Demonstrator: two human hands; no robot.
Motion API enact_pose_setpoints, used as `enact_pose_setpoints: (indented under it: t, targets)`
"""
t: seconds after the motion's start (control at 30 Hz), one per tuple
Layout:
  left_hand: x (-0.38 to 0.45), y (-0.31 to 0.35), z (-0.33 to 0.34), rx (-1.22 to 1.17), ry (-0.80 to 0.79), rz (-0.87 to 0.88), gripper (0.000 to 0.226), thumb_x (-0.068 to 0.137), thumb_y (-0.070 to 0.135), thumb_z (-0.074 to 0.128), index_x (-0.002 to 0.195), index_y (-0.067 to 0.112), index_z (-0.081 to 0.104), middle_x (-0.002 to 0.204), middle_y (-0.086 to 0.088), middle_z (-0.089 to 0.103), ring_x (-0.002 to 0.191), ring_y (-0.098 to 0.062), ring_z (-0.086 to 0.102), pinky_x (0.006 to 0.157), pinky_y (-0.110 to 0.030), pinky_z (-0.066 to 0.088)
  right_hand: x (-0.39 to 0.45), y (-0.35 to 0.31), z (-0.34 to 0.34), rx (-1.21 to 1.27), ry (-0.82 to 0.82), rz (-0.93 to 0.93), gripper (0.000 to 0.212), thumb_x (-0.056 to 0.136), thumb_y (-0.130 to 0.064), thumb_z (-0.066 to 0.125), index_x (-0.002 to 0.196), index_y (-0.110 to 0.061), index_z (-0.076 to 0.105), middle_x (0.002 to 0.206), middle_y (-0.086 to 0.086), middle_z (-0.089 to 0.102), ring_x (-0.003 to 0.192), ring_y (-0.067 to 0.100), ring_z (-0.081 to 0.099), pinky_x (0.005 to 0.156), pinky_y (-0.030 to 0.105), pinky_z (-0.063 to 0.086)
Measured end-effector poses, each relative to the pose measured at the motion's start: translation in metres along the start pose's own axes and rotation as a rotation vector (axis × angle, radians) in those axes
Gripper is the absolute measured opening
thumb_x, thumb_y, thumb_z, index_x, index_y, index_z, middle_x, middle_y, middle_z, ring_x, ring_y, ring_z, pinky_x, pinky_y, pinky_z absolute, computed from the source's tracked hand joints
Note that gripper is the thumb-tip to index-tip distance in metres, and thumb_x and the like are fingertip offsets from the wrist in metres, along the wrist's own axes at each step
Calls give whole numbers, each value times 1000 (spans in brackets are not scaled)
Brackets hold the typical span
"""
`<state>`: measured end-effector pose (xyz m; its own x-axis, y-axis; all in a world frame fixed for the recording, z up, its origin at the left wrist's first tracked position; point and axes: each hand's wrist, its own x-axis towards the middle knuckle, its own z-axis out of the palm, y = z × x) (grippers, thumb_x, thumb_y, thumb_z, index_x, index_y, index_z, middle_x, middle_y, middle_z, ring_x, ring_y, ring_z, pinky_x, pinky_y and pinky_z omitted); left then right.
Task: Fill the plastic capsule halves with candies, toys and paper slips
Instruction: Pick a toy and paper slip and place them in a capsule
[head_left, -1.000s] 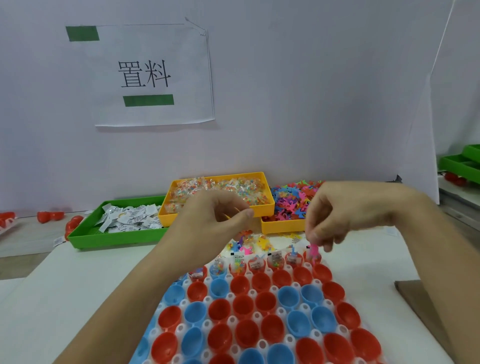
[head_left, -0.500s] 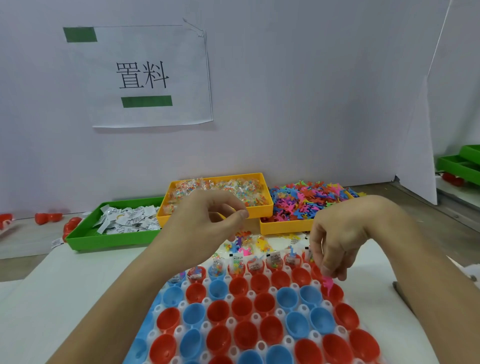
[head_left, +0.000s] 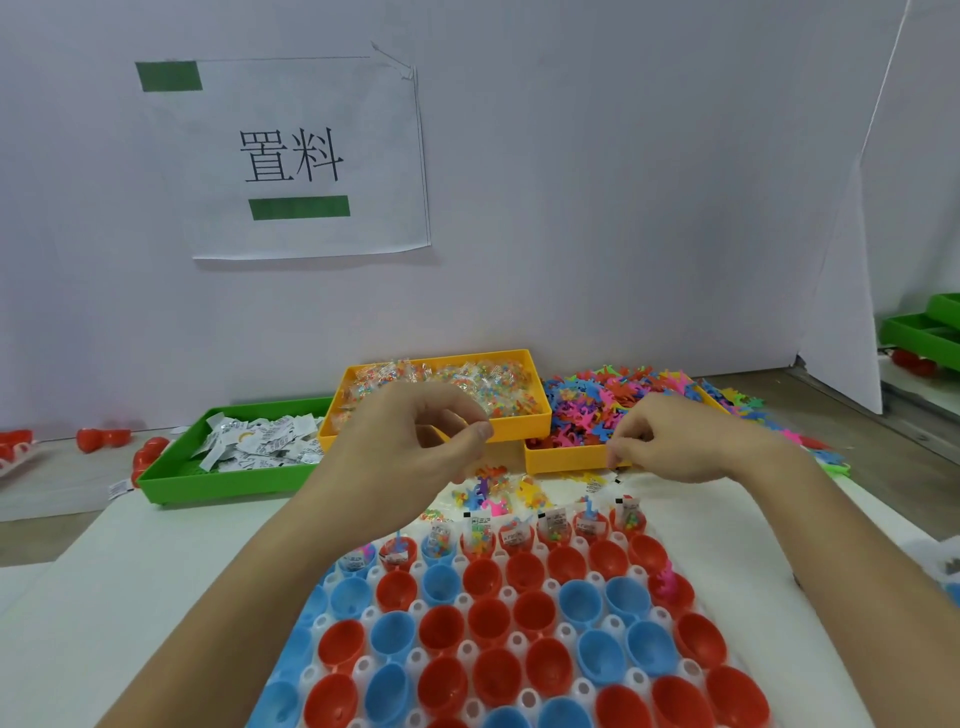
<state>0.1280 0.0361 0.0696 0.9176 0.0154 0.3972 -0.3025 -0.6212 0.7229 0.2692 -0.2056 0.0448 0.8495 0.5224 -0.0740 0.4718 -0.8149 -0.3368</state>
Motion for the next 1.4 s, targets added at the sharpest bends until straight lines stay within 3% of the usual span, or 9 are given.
enact_pose_setpoints:
  t: [0.1,0.23,0.47,0.63,0.83,1.03,1.2,1.27,1.4]
  targets:
    - [0,-2,0,1,-1,-1,16,90,18,67,78,26,71,68,4,70,59,-18,68,69,-52,57,6,3,14,118,-96,53,63,103,-55,30,82,-24,81,106,-11,74,95,5,66,85,28,49]
    - [0,-2,0,15,-5,10,16,91,18,66,78,26,71,68,5,70,60,-18,68,68,-50,57,10,3,20,251,-153,114,89,97,-65,8,82,-17,82,112,-15,71,96,10,64,70,24,47]
    - [1,-3,0,26,-15,7,15,91,18,65,80,25,71,68,6,70,60,-15,69,65,-41,58,10,5,18,282,-98,110,89,96,-64,7,85,-18,82,110,-5,72,98,12,65,73,26,48]
    - [1,-5,1,34,-27,11,16,91,20,65,78,28,71,69,8,70,60,-13,69,56,-22,53,10,-8,21,363,-159,55,91,98,-64,6,89,-16,82,116,-9,71,101,13,64,74,26,47]
    - [1,-5,2,43,-28,23,16,91,22,65,78,29,71,70,9,70,61,-12,69,60,-26,55,13,-15,28,282,-197,38,89,98,-63,6,91,-17,82,120,-3,70,102,12,63,83,29,49]
    - [0,-4,1,40,-25,10,14,90,23,64,79,27,71,69,9,70,59,-11,68,57,-24,54,8,-10,18,209,-127,-57,54,103,-52,38,85,-26,81,120,-9,70,113,5,60,102,32,44]
    - [0,-1,3,53,-18,12,14,90,24,64,79,29,71,71,13,69,61,-11,68,61,-26,55,2,-11,-1,237,111,-161,13,87,-26,77,75,-32,80,85,-12,75,82,-2,68,77,22,51]
    - [-1,0,5,63,-10,4,15,91,22,65,79,29,70,73,17,68,64,-12,68,61,-26,55,-1,-19,-7,406,202,-224,16,81,-14,82,75,-30,81,81,-10,76,79,-1,71,70,13,50]
    - [-2,1,14,16,-41,-40,10,92,20,65,99,27,67,87,12,68,71,-13,69,64,-30,58,-9,-47,-10,611,202,-370,16,77,-10,84,81,-25,81,81,-5,77,80,10,75,72,19,55]
